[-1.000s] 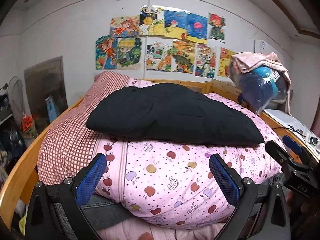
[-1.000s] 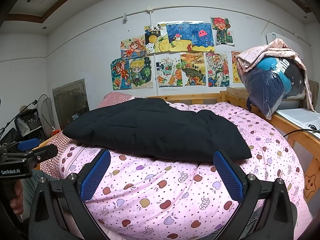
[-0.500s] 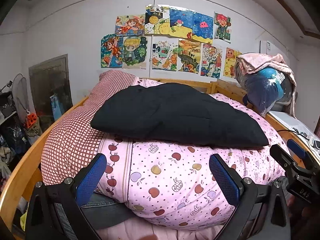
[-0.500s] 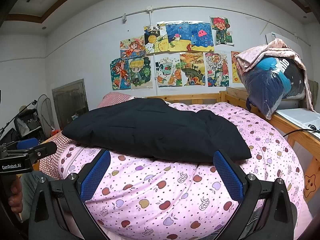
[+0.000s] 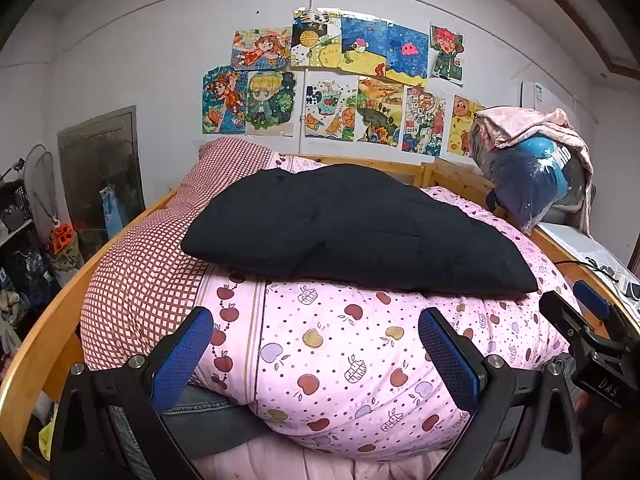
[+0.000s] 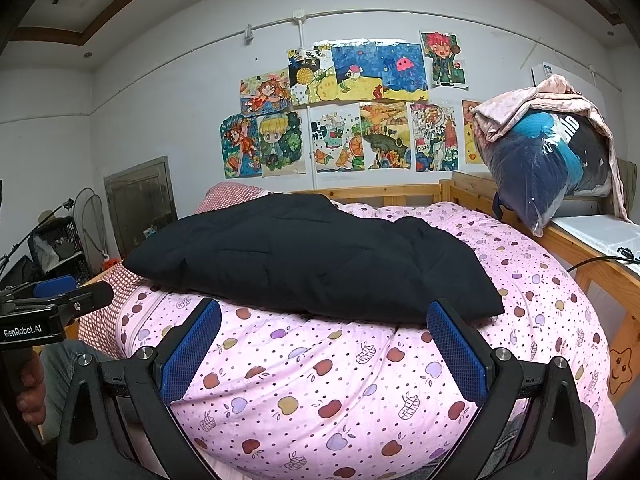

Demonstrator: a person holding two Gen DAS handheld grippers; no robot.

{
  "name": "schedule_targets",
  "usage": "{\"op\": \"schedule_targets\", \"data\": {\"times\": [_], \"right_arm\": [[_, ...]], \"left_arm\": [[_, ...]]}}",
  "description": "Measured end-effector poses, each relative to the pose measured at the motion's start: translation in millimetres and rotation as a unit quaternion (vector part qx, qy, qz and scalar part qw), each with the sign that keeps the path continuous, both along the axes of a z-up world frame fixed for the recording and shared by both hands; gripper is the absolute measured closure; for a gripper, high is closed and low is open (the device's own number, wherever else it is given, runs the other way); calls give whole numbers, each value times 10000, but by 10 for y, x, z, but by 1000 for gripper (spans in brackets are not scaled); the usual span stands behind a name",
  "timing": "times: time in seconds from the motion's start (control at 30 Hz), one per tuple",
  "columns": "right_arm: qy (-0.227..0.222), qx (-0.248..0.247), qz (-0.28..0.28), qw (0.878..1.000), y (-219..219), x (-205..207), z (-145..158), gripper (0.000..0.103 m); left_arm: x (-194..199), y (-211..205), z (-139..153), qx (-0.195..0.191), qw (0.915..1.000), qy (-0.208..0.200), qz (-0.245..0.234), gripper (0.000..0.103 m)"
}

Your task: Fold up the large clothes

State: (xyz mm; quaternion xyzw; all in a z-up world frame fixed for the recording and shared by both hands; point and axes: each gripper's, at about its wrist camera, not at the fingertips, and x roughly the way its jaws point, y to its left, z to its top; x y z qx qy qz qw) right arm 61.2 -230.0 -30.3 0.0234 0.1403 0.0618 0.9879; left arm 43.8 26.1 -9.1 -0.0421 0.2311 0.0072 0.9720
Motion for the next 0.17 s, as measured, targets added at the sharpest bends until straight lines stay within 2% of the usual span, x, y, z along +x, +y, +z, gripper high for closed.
{"op": "schedule_targets", "data": {"times": [0.17], "right_arm": [[7,1,0,10000,-3,4,-1,2]], "left_arm": [[16,9,-11,12,10000,32,4,0]]}}
